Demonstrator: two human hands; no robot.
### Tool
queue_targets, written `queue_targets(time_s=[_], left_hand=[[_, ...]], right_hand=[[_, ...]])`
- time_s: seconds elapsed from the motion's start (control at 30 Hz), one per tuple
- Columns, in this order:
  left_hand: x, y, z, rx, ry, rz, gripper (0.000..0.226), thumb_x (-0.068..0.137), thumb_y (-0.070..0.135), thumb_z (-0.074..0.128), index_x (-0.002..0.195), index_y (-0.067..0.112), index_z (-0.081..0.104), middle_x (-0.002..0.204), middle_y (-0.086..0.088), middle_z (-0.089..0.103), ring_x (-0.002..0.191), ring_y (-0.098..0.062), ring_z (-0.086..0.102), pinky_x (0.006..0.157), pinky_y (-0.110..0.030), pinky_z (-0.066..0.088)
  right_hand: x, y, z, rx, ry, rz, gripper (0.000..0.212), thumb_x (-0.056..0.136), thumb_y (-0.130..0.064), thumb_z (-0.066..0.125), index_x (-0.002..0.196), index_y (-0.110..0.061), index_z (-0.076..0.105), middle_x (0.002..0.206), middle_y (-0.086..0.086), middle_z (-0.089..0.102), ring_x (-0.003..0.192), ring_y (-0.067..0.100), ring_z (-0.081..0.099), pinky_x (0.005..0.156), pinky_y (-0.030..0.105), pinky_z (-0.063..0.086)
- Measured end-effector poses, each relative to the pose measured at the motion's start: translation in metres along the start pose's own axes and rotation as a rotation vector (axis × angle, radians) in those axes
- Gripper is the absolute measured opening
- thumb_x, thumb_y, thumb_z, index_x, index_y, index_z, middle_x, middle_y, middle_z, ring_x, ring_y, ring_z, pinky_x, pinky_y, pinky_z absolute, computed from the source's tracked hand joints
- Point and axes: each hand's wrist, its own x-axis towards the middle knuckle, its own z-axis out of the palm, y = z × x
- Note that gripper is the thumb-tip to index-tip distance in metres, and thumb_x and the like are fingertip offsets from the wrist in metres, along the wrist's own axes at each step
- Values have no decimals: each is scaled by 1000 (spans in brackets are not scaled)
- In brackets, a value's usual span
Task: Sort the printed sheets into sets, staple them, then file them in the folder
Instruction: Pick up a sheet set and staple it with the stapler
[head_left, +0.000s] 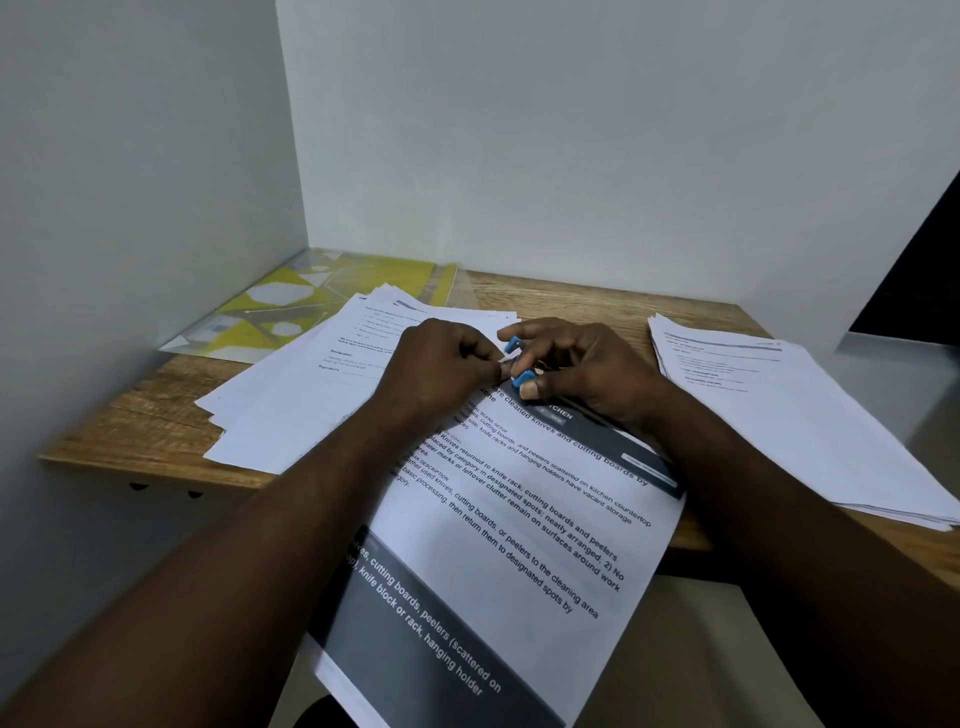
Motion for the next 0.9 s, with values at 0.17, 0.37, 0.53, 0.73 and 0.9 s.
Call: queue_targets(time_s=[0.17, 0.37, 0.53, 0.73, 0.9], left_hand=[[0, 0, -1, -164, -34, -59, 6, 80, 17, 87, 82, 18, 82, 71, 1, 76, 63, -6, 65, 65, -25, 49], [-1, 1, 0, -288, -70, -61, 9, 83, 28, 88, 86, 22, 82, 77, -5, 77, 67, -16, 64, 68, -35, 48], [1, -1, 0, -264, -81, -36, 6, 85, 28, 84, 85, 22, 81, 83, -3, 79, 77, -17, 73, 82, -48, 60], [2, -1, 2, -242, -45, -38, 11, 86, 26, 82, 82, 17, 78, 83, -1, 78, 74, -12, 70, 79, -38, 56], [5, -5, 3, -262, -54, -59, 16, 82, 32, 81, 82, 16, 77, 84, -4, 79, 75, -16, 71, 87, -52, 59]], right_hand=[[1, 3, -1, 246, 148, 27, 32, 83, 17, 73, 90, -14, 80, 139, 6, 69, 119, 23, 69, 91, 35, 57], [4, 1, -4, 327, 360, 123, 21, 72, -12, 87, 92, -17, 78, 134, 4, 72, 102, 40, 66, 57, 23, 42], [4, 3, -2, 309, 352, 152, 16, 83, -2, 81, 93, -13, 78, 128, 7, 74, 90, 27, 65, 64, 24, 47], [2, 2, -4, 364, 346, 166, 18, 89, 6, 73, 96, -10, 76, 104, 2, 80, 102, 36, 69, 83, 39, 55], [2, -2, -2, 347, 332, 183, 16, 89, 7, 73, 101, -4, 73, 107, 5, 78, 80, 23, 73, 72, 32, 63]])
